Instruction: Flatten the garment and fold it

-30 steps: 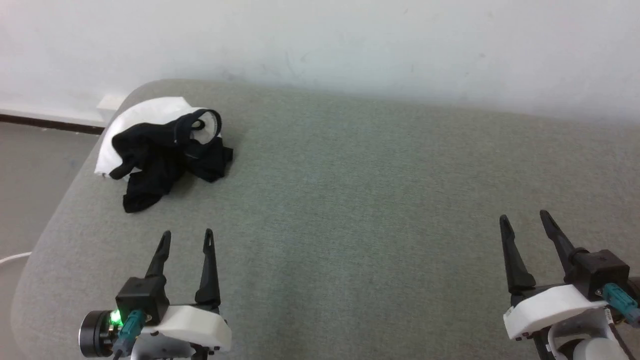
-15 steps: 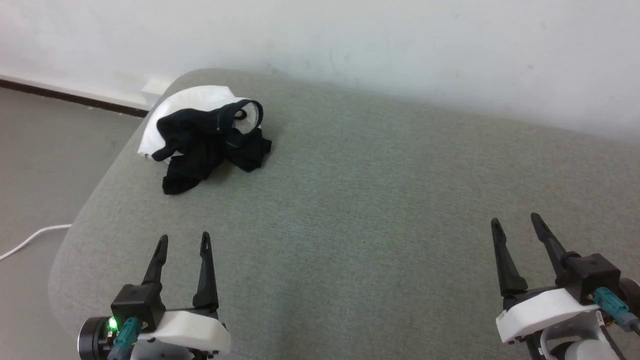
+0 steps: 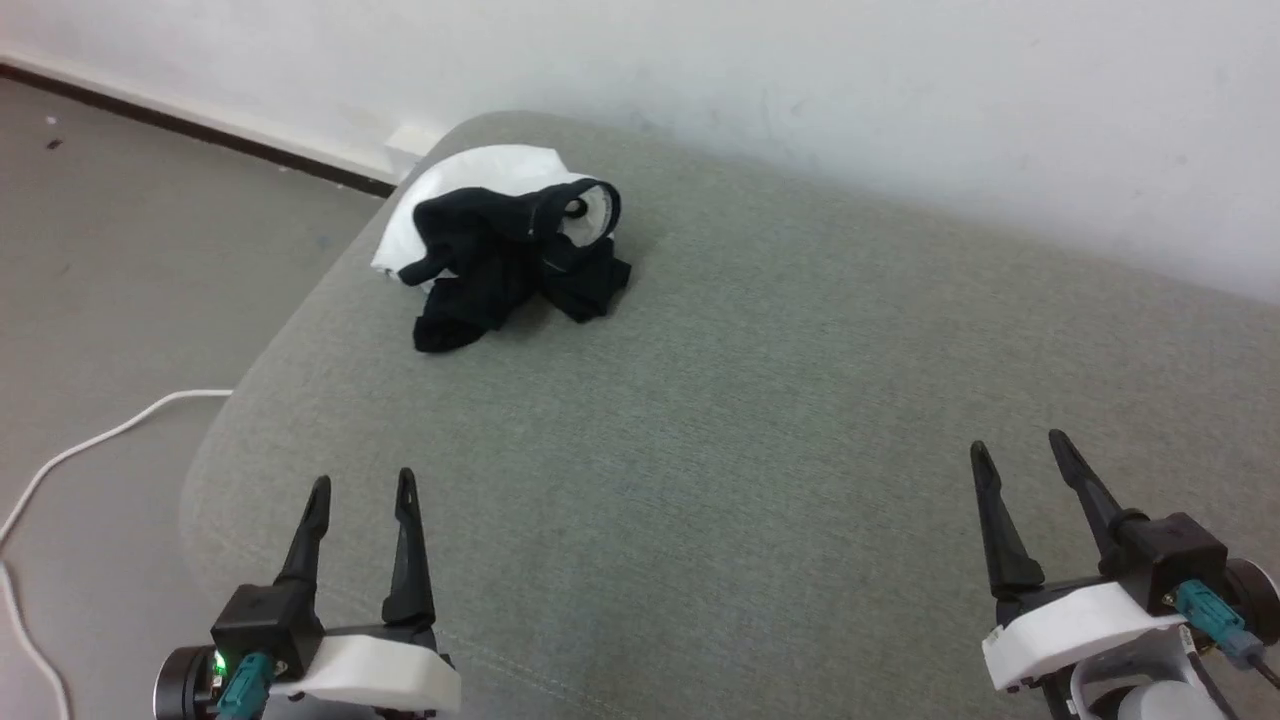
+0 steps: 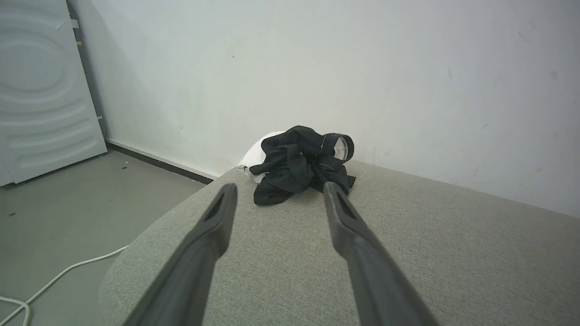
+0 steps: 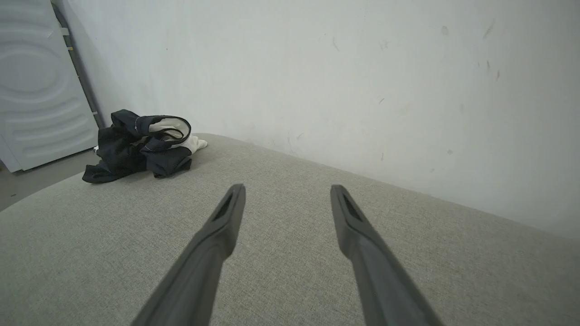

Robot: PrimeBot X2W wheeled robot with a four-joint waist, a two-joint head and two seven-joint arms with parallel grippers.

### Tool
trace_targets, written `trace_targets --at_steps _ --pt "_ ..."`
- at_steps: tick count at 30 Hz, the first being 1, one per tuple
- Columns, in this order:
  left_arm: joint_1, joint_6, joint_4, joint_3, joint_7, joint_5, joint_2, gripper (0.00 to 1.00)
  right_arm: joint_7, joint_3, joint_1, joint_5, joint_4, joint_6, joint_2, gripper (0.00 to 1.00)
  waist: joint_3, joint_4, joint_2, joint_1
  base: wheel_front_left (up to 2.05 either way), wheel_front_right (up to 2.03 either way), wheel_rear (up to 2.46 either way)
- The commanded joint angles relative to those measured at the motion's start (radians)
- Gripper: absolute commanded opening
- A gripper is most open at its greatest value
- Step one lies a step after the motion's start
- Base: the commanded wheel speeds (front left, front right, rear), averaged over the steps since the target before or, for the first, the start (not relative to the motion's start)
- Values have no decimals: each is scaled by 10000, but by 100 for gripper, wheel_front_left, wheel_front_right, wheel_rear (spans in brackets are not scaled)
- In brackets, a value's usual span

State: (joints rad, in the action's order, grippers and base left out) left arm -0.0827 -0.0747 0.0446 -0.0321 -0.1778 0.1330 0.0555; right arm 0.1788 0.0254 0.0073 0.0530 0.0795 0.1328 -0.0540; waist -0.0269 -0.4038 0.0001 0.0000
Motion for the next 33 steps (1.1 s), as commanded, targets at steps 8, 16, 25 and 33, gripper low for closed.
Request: trace_targets --at_steps 8,16,25,33 --pt "-204 -148 59 -93 -267 232 -41 100 259 -94 -134 55 180 -16 28 100 -36 -661 -1 0 0 0 0" --pt "-259 -196 32 -131 -434 360 -45 100 425 -101 -143 41 308 -17 31 100 -28 -935 -1 0 0 0 0" --pt "-310 -270 60 -202 -623 524 -49 100 613 -68 -153 28 370 -19 34 100 -124 -1201 -1 0 0 0 0" --pt "-348 -383 98 -315 -790 697 -52 100 781 -14 -187 -17 425 -20 37 100 -220 -1503 -1 0 0 0 0"
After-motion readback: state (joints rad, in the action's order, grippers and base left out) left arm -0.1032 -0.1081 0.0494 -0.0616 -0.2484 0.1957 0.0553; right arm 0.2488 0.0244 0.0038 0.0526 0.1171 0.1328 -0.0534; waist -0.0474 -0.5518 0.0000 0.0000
